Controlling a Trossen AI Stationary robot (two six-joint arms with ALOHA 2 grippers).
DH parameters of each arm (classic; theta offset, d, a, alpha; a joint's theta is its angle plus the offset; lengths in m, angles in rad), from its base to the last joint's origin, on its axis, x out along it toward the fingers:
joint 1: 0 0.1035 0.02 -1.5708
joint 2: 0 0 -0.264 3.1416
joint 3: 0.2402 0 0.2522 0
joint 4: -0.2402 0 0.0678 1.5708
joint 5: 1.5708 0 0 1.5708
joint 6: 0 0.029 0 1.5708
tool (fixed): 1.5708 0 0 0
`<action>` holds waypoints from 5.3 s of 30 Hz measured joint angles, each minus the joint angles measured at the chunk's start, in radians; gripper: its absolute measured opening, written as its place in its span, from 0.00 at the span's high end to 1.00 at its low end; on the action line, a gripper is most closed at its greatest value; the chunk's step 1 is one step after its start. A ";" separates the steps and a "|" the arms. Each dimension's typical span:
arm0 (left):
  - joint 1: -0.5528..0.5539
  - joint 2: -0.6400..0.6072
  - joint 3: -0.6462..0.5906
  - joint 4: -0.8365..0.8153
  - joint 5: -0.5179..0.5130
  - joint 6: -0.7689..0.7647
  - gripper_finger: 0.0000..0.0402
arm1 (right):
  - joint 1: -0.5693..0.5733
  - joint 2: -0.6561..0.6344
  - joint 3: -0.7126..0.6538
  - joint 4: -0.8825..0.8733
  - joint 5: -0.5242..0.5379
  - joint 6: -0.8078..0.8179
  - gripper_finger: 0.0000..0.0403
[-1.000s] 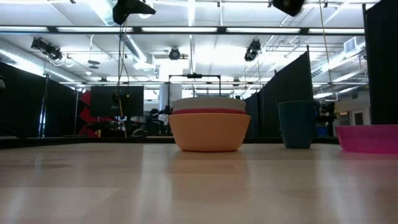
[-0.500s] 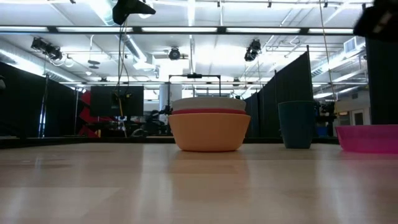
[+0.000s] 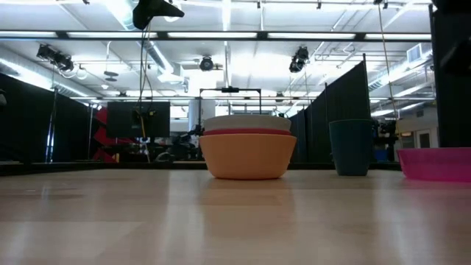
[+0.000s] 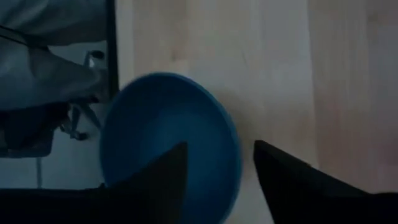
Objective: Nest bowls inside each other
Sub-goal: Stack the blue bowl on top of the white bowl
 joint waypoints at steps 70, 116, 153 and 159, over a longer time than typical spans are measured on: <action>0.000 0.001 0.000 0.075 0.000 -0.023 0.59 | -0.813 0.445 0.631 -0.023 0.026 -0.468 1.00; 0.000 0.016 0.000 0.044 0.000 -0.039 0.59 | -0.897 0.808 0.824 -0.166 0.011 -0.592 1.00; 0.000 0.071 0.000 0.094 0.017 -0.043 0.59 | -0.889 0.892 0.937 -0.336 -0.030 -0.633 1.00; 0.000 0.072 0.000 0.106 0.022 -0.044 0.59 | -0.884 0.916 0.937 -0.325 -0.033 -0.644 1.00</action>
